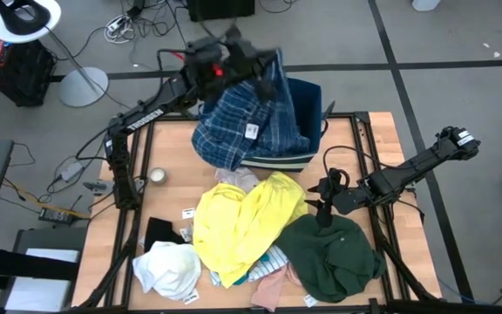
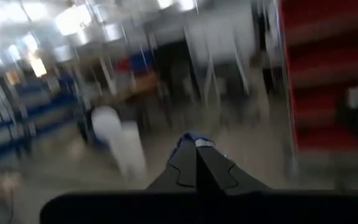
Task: Sort clothes
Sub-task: Put the blue pants into the blue laundry bin
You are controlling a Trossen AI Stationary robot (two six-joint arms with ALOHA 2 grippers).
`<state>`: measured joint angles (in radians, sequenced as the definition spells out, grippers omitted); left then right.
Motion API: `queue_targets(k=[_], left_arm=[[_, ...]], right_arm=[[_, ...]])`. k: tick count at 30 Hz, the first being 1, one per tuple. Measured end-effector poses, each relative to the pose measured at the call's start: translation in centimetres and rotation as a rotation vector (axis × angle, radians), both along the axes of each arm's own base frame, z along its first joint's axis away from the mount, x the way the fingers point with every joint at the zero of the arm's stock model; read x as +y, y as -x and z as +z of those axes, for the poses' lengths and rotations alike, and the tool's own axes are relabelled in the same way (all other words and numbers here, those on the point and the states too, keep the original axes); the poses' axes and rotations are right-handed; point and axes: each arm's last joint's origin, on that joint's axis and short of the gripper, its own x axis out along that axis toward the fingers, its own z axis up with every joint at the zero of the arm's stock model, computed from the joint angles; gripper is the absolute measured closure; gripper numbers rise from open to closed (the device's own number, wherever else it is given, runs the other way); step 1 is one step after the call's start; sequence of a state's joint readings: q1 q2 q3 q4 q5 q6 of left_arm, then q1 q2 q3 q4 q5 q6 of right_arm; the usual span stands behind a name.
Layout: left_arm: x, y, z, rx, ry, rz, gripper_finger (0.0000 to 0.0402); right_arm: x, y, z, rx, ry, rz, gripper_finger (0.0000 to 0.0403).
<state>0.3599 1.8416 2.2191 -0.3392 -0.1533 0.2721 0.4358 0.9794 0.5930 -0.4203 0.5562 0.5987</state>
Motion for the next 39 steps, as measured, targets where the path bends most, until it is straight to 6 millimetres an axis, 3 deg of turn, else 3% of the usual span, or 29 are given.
queue_targets(k=[4,10,16,23,28,34,39], left_arm=[[0.8,0.2,-3.7,0.262,0.179,0.046,0.0401],[2.0,0.5,-9.9,0.509,0.436,0.136,0.0401],[3.7,0.2,-16.3,0.557,0.605,0.236,0.0401],[5.0,0.3,-22.8,0.477,0.719,0.296,0.0399],[5.9,0.9,-26.7,0.487,0.877,0.306,0.0369],[6.6,0.9,-30.1,0.551,1.003,0.271,0.0302],[6.8,0.6,-30.4,0.57,0.991,0.254,0.0257]], right_arm=[[0.0,0.0,0.0,0.001,0.0,0.0,0.0215],[0.0,0.0,0.0,0.0,0.0,-0.001,0.0215],[0.0,0.0,0.0,-0.004,-0.002,-0.001,0.0215],[0.0,0.0,0.0,-0.006,-0.001,-0.002,0.0215],[0.0,0.0,0.1,-0.008,0.0,-0.004,0.0215],[0.0,-0.1,0.1,-0.011,-0.002,-0.004,0.0215],[0.0,-0.1,0.1,-0.013,-0.003,-0.004,0.0215]])
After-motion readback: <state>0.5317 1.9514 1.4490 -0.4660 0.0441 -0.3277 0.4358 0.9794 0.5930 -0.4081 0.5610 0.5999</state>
